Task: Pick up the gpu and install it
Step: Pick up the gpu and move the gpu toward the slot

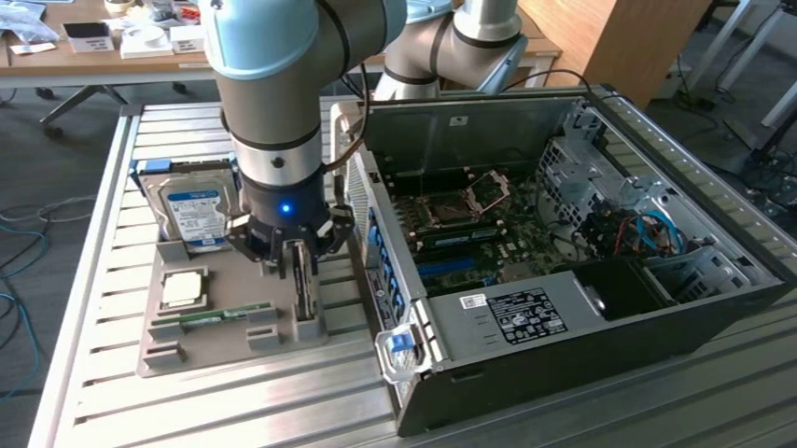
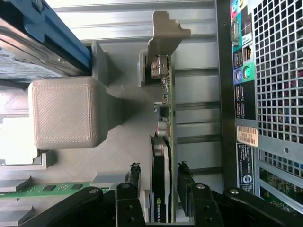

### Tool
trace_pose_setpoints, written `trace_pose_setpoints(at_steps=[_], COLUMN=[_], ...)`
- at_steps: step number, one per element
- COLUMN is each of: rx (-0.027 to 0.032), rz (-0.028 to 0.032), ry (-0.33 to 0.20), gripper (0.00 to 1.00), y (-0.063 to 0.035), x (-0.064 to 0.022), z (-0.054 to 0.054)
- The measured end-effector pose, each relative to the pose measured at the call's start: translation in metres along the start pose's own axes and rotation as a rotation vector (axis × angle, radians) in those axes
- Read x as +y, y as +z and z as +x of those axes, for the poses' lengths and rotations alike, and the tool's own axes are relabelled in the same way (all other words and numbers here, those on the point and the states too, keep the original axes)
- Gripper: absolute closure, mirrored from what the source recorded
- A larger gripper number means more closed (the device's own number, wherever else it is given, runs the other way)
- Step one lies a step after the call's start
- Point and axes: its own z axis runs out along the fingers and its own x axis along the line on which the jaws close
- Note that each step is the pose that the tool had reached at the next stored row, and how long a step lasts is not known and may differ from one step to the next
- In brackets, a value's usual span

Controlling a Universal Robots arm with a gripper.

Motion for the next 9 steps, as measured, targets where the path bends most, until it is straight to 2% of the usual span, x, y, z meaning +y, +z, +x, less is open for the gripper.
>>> trace_pose_setpoints(at_steps=[3,9], rx=[0.0003,0.0004], rz=[-0.0029,-0.0032], ry=[0.0,0.0], gripper=[0.55,0.55], y=[0.0026,0.003], x=[0.0006,0.0008], z=[0.0001,0.0002])
